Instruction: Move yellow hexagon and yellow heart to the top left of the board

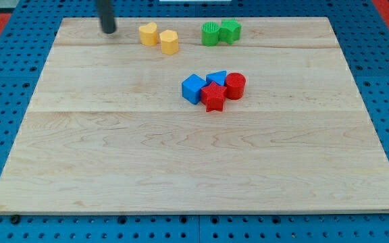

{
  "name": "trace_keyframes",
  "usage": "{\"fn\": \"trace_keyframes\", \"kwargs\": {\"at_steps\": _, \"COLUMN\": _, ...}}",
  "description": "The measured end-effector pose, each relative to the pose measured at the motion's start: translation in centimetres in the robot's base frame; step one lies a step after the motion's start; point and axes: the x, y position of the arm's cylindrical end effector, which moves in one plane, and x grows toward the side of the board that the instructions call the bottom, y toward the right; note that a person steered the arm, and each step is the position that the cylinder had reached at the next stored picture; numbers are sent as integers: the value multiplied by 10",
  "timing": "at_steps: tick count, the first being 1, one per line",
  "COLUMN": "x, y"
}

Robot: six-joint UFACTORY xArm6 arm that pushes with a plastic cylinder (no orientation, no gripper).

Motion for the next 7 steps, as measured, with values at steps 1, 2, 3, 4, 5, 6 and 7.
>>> {"fn": "trace_keyframes", "kwargs": {"at_steps": 1, "x": 29, "y": -32}}
{"fn": "trace_keyframes", "kwargs": {"at_steps": 2, "x": 37, "y": -12}}
{"fn": "trace_keyframes", "kwargs": {"at_steps": 3, "x": 59, "y": 51}}
{"fn": "trace_keyframes", "kwargs": {"at_steps": 4, "x": 62, "y": 160}}
{"fn": "trace_keyframes", "kwargs": {"at_steps": 5, "x": 62, "y": 209}}
{"fn": "trace_keyframes", "kwargs": {"at_steps": 6, "x": 55, "y": 216}}
{"fn": "trace_keyframes", "kwargs": {"at_steps": 7, "x": 33, "y": 191}}
